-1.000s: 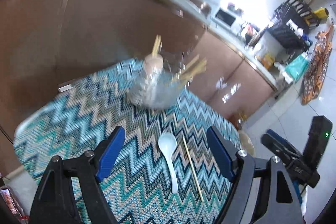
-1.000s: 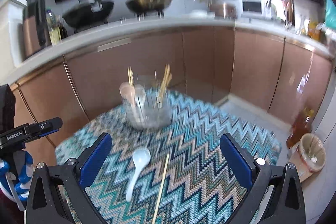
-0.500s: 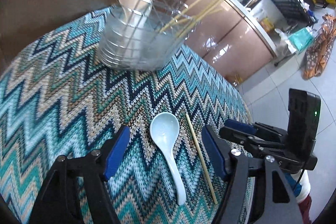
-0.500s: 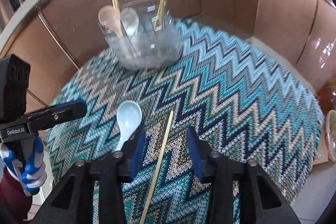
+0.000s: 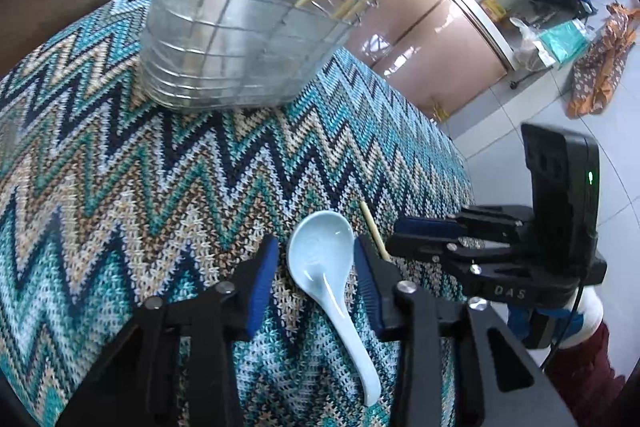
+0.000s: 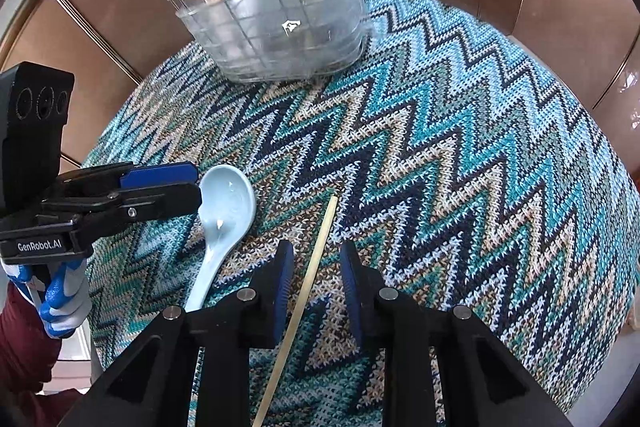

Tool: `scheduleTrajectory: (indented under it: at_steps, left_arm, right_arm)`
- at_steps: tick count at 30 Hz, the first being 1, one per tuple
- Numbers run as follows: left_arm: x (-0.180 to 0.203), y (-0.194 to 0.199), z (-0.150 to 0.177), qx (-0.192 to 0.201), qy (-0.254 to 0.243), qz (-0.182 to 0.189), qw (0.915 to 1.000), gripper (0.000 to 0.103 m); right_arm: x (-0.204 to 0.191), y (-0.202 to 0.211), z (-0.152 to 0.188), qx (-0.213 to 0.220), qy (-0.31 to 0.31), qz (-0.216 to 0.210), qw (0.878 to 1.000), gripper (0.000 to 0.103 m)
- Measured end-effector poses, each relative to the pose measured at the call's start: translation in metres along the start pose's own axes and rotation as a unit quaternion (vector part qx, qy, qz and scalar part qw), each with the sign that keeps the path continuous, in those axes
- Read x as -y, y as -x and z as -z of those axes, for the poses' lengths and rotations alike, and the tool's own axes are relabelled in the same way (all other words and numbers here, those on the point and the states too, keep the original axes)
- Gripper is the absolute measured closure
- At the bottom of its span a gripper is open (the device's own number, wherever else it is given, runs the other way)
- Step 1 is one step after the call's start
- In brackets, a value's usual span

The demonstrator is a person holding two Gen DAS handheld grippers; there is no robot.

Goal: Organize utensils
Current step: 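Lower the left tool to the last white spoon while the right tool lowers to a chopstick, then close the left tool on the spoon while the right tool closes on the chopstick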

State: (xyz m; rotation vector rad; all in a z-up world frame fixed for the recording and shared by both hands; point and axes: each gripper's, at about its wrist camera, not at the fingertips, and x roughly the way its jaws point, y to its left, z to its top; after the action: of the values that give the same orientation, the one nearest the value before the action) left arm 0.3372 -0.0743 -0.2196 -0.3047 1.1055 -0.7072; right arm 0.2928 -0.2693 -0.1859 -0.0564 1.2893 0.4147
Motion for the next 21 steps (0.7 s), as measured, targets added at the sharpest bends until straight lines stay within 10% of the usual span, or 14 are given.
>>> scheduleTrajectory:
  at_steps: [21]
  left_arm:
    - [-0.006, -0.033, -0.007, -0.043, -0.02, -0.011, 0.9988, 0.097]
  right_arm:
    - [-0.016, -0.048, -0.031, -0.07, 0.009, 0.026, 0.997, 0.092]
